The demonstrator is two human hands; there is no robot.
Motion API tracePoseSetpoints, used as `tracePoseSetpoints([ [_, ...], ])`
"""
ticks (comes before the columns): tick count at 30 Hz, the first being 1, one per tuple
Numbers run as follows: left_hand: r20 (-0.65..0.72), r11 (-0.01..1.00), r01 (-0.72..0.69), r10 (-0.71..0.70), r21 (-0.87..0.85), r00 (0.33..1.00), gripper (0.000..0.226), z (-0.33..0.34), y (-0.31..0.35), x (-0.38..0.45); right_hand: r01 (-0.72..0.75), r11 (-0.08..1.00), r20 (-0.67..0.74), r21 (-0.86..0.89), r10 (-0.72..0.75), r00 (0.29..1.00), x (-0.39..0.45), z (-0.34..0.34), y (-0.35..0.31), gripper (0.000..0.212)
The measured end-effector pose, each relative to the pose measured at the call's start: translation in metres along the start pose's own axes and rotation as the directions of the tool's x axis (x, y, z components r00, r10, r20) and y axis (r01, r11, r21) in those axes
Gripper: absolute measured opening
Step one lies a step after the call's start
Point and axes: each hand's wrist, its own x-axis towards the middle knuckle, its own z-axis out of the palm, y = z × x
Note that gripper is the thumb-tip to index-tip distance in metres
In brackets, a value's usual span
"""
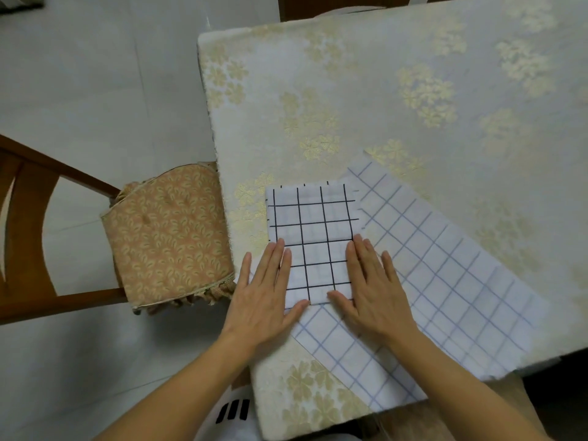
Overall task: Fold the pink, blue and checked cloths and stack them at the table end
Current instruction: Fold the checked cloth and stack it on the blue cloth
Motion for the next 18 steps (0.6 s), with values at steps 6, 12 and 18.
tracePoseSetpoints([
  [6, -0.045, 0.999, -0.034, 0.036, 0.035, 0.998, 0.083, -0.027, -0.014, 0.047, 0.095, 0.994, -0.027, -0.046, -0.096, 0.995, 0.051, -0.020, -0.002, 0.081],
  [12, -0.007, 0.999, 0.013, -0.013, 0.037, 1.000, 0.088, -0.033, -0.040, 0.098, 0.031, 0.998, -0.002, -0.058, -0.031, 1.000, 0.115, -0.026, -0.002, 0.081],
  [18, -0.006, 0.999, -0.009, 0.010, 0.045, 1.000, 0.087, -0.037, -0.054, 0.113, 0.010, 0.999, 0.010, -0.049, -0.009, 1.000, 0.134, -0.023, 0.005, 0.080],
])
